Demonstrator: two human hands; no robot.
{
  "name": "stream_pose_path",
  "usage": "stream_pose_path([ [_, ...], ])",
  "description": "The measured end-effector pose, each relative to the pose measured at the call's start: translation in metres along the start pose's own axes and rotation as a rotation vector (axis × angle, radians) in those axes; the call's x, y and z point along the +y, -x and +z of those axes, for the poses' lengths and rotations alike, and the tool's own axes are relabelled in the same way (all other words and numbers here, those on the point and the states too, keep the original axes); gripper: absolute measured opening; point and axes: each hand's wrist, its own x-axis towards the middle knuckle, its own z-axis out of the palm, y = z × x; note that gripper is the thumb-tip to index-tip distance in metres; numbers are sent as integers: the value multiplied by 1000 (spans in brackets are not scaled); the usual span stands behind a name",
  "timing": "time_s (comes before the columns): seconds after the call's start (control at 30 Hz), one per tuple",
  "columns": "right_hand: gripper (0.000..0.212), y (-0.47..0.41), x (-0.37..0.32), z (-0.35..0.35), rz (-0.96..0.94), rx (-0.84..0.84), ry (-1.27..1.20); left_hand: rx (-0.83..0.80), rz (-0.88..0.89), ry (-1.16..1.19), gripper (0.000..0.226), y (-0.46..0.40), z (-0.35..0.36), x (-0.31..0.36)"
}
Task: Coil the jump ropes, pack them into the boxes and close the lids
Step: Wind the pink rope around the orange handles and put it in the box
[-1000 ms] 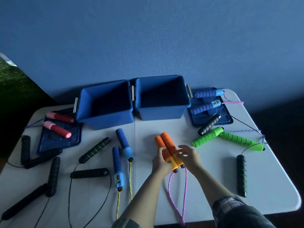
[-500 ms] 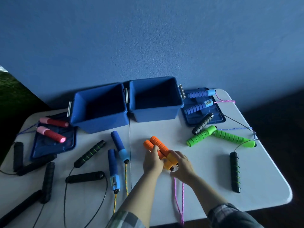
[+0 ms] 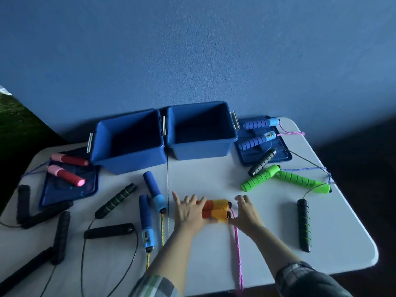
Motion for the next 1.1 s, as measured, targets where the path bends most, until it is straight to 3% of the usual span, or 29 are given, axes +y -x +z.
stream_pose_path([
  [0.13,32,0,-3,1,-21,-15,-5,23,72,1,82,9,8,-2],
  [0.2,25,2,-6,2,-39,-14,13,37,140,14,79,13,15,-4],
  [0.37,27,6,-5,8,7,-8,-25,35,297,-38,57,20,25,-11],
  [0.67,24,3,-16,-13,-3,85,-265,122,298,124,41,32,15,-14],
  [0.77,16,-4,-25,-28,-19,143,-315,131,300,276,49,31,2,-17],
  [0.9,15,-14,-43,-51,-71,231,-368,167,334,452,37,31,-25,-20],
  [1.1,13,-17,-66,-75,-105,291,-564,97,273,685,45,35,-60,-22],
])
